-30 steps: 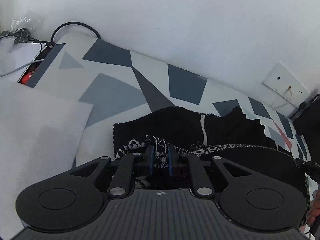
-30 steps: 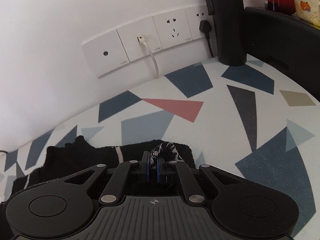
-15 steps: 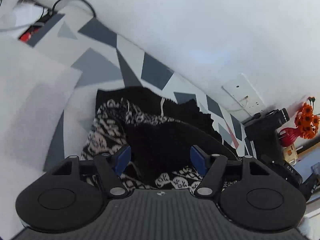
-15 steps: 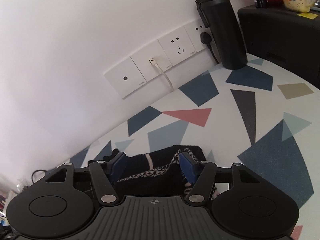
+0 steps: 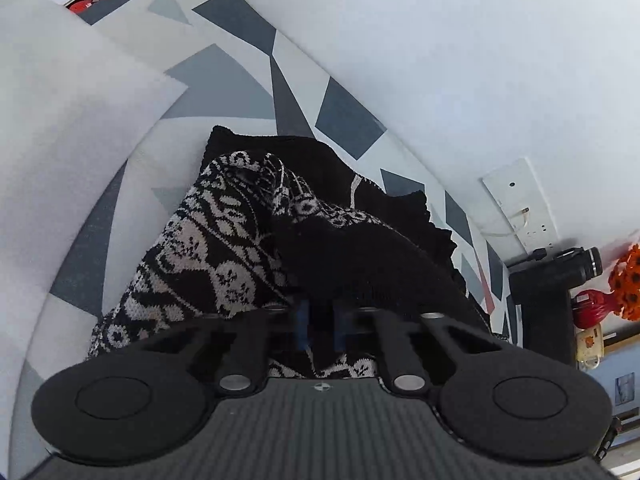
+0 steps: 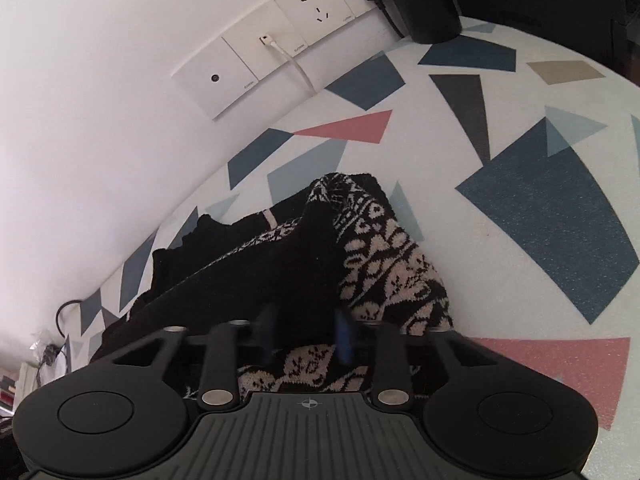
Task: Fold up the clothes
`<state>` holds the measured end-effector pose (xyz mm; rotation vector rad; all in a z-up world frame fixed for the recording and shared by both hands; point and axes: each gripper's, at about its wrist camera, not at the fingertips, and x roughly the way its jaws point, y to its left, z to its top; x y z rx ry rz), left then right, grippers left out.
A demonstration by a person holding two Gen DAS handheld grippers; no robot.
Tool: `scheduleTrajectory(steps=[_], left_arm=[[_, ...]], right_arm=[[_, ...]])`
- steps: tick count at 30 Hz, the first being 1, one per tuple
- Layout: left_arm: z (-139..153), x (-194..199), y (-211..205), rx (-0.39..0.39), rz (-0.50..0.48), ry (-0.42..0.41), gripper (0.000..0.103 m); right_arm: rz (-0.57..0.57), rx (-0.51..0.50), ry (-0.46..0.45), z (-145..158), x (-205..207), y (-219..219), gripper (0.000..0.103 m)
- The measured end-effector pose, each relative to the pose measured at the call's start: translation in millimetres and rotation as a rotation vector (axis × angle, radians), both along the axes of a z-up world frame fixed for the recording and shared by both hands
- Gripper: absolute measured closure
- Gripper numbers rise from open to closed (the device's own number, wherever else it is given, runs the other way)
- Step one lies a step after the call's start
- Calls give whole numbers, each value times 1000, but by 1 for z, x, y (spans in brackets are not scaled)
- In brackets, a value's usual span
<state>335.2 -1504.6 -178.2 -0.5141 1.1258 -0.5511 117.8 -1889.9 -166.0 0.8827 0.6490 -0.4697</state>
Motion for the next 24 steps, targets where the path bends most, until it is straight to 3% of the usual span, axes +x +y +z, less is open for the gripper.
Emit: scheduleTrajectory(steps=[2,8,19,21,24], left_arm=[[10,-4,-1,7,-6,-51,93],[40,4,-11,35,-17,-214,95],[39,74,-52,114,3,-353,95],[26,90,-64,149,2,-350,95],[-4,112,-79,229,-28,-275,88]], right_arm=[[-8,-2,-19,5,-4,0,97],[12,-149,-82,33,-1,-4,97],[-3,-215,-144,40,78,-51,98],[-13,-216,-145,35,101,-61,98],[-14,-240,-82,19,131,-73,97]])
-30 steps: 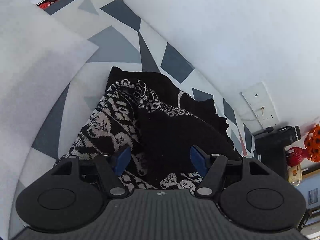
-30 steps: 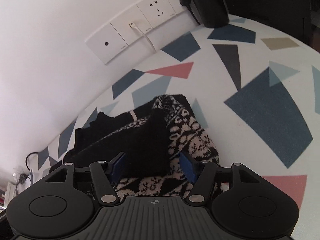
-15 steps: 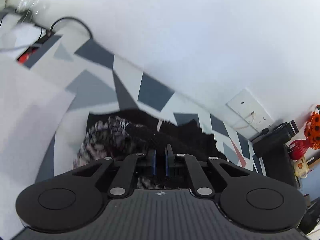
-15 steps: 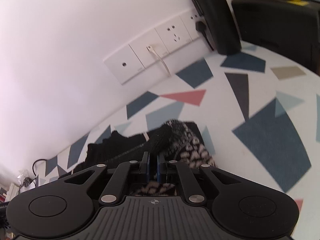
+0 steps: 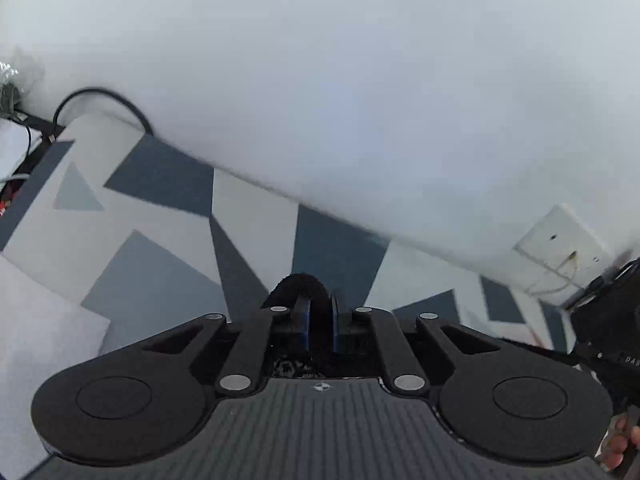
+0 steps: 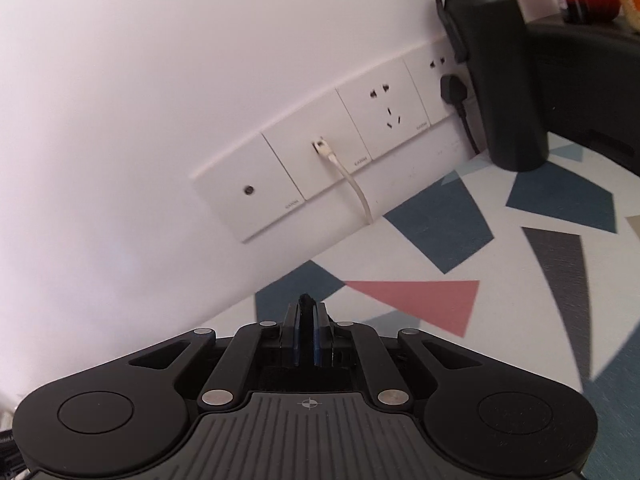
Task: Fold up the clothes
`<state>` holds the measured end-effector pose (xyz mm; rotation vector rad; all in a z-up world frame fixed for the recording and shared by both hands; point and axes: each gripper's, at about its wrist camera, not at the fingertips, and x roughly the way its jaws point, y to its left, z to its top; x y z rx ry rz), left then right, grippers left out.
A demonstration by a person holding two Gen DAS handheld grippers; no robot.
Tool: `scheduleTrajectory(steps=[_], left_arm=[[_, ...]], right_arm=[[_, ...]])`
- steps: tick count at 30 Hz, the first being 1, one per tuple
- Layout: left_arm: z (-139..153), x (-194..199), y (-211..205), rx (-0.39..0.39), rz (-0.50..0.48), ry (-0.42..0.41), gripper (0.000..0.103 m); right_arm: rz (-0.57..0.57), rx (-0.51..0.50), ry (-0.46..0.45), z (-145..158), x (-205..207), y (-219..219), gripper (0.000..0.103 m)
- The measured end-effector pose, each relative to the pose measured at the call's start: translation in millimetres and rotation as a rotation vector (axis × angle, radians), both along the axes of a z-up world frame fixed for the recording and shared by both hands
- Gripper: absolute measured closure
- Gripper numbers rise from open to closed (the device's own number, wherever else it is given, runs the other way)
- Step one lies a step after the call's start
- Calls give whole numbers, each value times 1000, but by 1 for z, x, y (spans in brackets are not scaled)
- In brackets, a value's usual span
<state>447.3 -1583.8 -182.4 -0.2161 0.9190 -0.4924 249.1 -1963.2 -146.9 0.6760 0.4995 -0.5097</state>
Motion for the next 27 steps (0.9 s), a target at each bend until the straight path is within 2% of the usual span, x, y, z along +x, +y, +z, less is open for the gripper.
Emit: scheduleTrajectory(steps=[1,2,3,4,5,7,11,13,17,19,22,27], left_arm=[[-8,5,-3,29,-3,16,78],[-10,5,-2,43,-7,3,55],[-10,4,0,53,-13,-14,23],[-4,0,5,54,-23,-40,12],[2,-4,10,54,-33,-65,7],[12,-12,20,60,-62,-108,7],[20,-38,37,129,-187,-90,3],[13,-52,44,182,-220,-61,2],[-11,-72,54,260,-220,10,2],[-22,-81,57,289,-205,37,2],[-31,-87,61,268,-162,59,0],[-34,-83,48,298,-186,17,0]], right_arm=[[1,-33,41,-5,7,0,92],[3,-66,81,-10,14,-1,83],[4,-99,122,-16,21,-1,55],[-8,-127,141,-17,21,-1,36],[-25,-142,130,-15,14,-1,32],[-26,-120,110,-9,-7,-1,18],[-16,-31,89,-9,-60,9,2],[-1,19,104,-16,-84,20,1],[33,82,184,-38,-107,47,1],[37,56,225,-45,-107,57,1],[81,-28,271,-47,-99,70,1],[137,-81,296,-48,-86,73,1]])
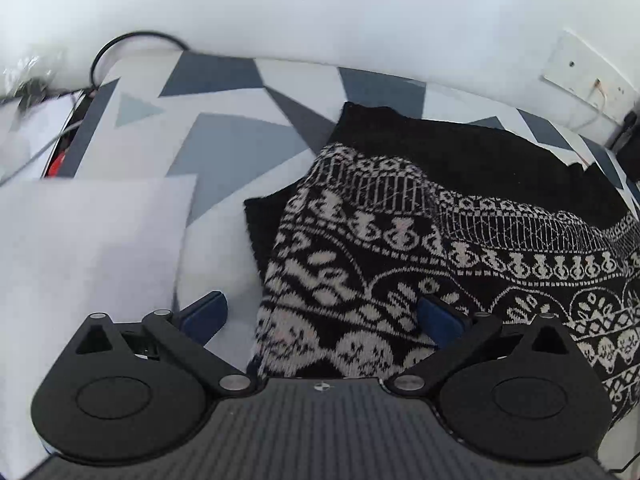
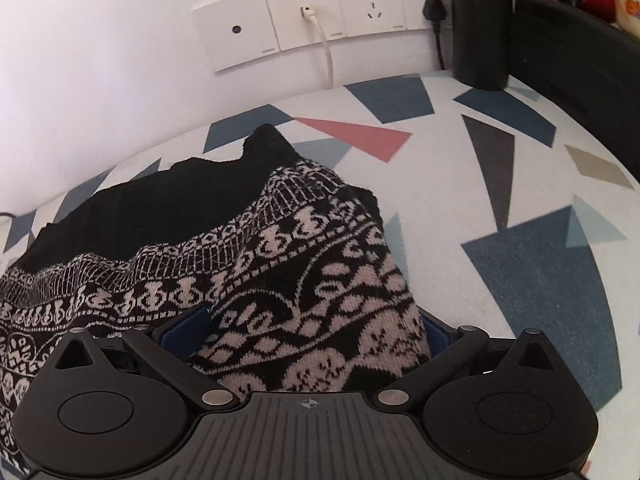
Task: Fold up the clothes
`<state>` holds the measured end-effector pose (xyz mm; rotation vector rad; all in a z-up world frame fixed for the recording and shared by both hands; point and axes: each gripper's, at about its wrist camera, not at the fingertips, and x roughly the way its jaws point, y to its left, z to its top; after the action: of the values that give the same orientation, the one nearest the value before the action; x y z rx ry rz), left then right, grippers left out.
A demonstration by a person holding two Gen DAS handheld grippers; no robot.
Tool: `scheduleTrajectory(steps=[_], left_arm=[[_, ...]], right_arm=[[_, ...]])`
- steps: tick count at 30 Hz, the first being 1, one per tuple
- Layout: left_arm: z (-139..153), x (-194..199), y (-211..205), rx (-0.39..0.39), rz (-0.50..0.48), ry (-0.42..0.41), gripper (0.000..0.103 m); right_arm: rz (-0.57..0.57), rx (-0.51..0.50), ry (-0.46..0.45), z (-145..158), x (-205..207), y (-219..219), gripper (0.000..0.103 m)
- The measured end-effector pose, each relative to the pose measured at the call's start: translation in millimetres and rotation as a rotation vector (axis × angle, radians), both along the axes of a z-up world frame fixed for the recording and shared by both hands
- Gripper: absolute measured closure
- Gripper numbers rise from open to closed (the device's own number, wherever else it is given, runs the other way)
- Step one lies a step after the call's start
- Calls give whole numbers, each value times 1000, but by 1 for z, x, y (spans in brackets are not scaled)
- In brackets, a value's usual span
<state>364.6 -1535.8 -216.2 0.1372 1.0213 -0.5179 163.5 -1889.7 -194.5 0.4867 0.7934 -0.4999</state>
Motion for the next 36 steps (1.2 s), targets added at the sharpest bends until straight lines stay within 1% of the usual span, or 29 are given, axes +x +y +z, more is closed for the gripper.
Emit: scheduleTrajectory(steps=[4,9,11,13,15,18,20,23,25,26,27,29,31,33,36], left_arm=[[0,7,-4,-1,1,10,0],[0,6,-3,-16,10,1,0],[1,8,-1,-19,-2,15,0],[2,11,0,-11,-11,37,0],[3,12,4,-13,4,50,0],[2,12,9,-24,21,33,0],[2,11,6,-42,-4,35,0],[2,8,-5,-85,-69,56,1],[3,3,-14,-146,-107,105,1],[3,0,-19,-151,-114,108,1],[2,-3,-23,-137,-118,96,1],[2,-9,-30,-117,-125,78,2],[2,-12,-28,-143,-126,90,2],[2,-13,-26,-168,-130,111,2],[3,-20,-30,-123,-164,87,2]], right_arm=[[-19,-15,-20,-2,3,-2,1],[-70,39,-108,-3,-7,-12,1],[-44,41,-93,-2,-7,-14,1],[-15,34,-59,-1,-2,-14,1],[-4,47,-45,1,0,-16,1],[-69,74,-81,2,-7,-23,1],[-92,70,-79,0,-9,-27,1],[-61,47,-71,-3,-7,-26,1],[1,33,-54,-3,-2,-22,1],[44,35,-53,-3,0,-19,1],[85,43,-57,-3,3,-15,1],[132,36,-49,-3,8,-5,1],[156,4,-29,-3,14,4,1],[159,1,-29,-3,17,7,1],[174,-4,-25,-3,19,11,1]])
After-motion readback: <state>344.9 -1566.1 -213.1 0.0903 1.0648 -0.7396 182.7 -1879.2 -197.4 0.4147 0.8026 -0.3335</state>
